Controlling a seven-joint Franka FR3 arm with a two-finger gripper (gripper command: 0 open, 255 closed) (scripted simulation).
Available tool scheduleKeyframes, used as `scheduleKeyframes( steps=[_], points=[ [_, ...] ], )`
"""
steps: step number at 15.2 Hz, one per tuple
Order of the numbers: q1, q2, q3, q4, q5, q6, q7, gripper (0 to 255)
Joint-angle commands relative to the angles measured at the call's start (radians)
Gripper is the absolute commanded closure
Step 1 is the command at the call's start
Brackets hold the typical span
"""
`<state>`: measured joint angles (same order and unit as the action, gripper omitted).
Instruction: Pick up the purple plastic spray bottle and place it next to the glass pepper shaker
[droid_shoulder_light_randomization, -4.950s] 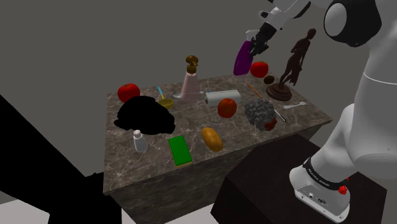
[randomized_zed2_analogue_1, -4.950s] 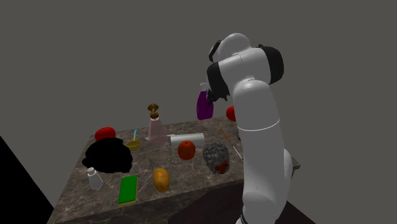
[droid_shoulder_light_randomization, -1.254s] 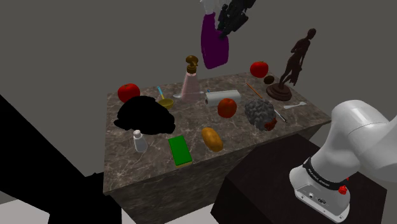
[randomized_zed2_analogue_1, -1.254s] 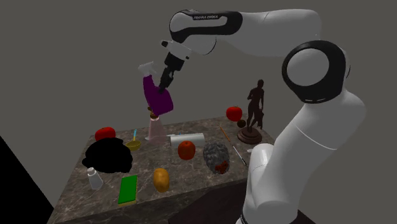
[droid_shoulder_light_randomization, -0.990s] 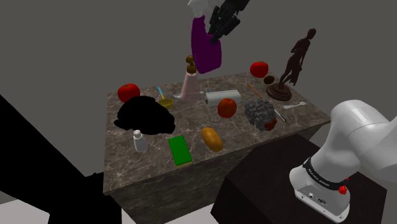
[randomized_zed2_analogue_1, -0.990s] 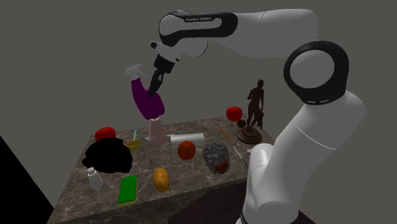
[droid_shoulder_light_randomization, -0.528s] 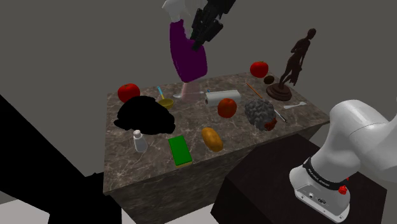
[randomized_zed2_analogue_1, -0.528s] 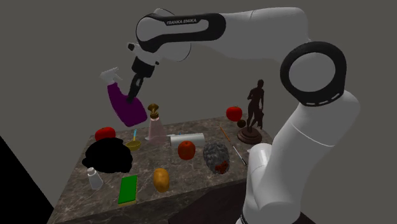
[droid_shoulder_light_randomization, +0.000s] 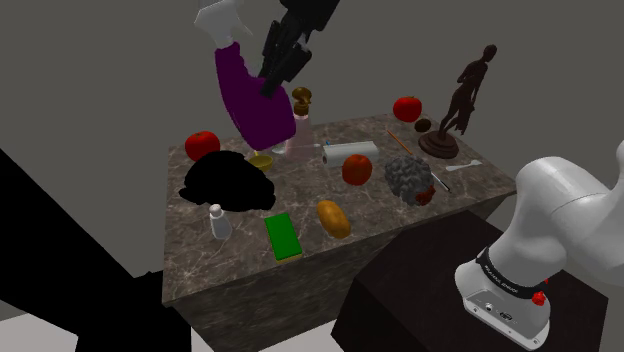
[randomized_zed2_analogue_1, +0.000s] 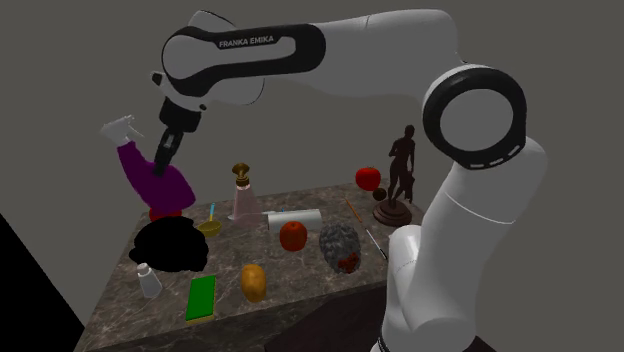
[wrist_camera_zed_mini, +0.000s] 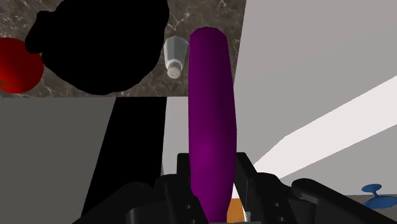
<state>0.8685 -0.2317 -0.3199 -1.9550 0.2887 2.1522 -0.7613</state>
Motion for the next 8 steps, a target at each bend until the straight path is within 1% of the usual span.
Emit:
scheduleKeyframes(
  steps=[1, 8],
  points=[
    [0.018, 0.045, 0.024, 0.037, 0.005, 0.018, 0.039, 255],
    [0.073, 0.19, 0.095, 0.181, -0.008, 0.047, 0.172, 255]
  ],
)
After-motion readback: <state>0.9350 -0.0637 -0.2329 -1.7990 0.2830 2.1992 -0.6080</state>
